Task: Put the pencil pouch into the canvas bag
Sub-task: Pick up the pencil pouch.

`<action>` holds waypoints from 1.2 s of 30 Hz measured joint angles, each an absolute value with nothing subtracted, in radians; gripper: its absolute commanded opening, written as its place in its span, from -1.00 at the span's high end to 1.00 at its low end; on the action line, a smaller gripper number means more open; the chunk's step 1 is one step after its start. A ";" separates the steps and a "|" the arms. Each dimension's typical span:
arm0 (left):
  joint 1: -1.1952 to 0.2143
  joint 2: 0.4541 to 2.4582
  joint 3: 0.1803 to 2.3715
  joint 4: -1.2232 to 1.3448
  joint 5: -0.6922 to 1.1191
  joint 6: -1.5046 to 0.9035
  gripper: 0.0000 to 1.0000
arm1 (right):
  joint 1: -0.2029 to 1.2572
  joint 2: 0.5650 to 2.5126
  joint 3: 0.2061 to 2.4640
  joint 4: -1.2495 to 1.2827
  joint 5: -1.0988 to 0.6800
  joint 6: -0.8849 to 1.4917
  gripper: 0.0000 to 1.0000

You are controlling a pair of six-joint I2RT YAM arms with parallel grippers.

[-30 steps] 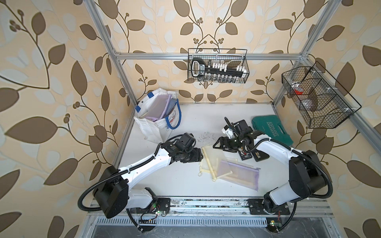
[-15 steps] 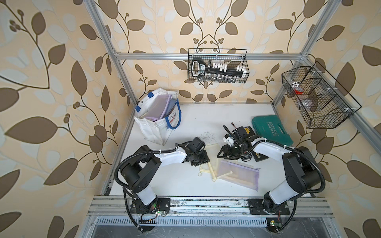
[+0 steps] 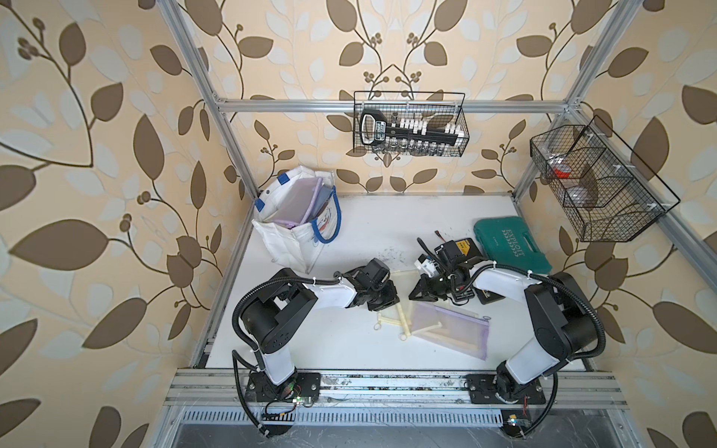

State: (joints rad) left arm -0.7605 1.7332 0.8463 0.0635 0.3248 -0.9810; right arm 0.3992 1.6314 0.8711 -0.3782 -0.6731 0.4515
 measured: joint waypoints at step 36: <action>-0.636 1.368 1.518 -0.771 0.054 -0.277 1.00 | 0.246 1.442 1.185 -0.612 -0.583 0.395 -0.80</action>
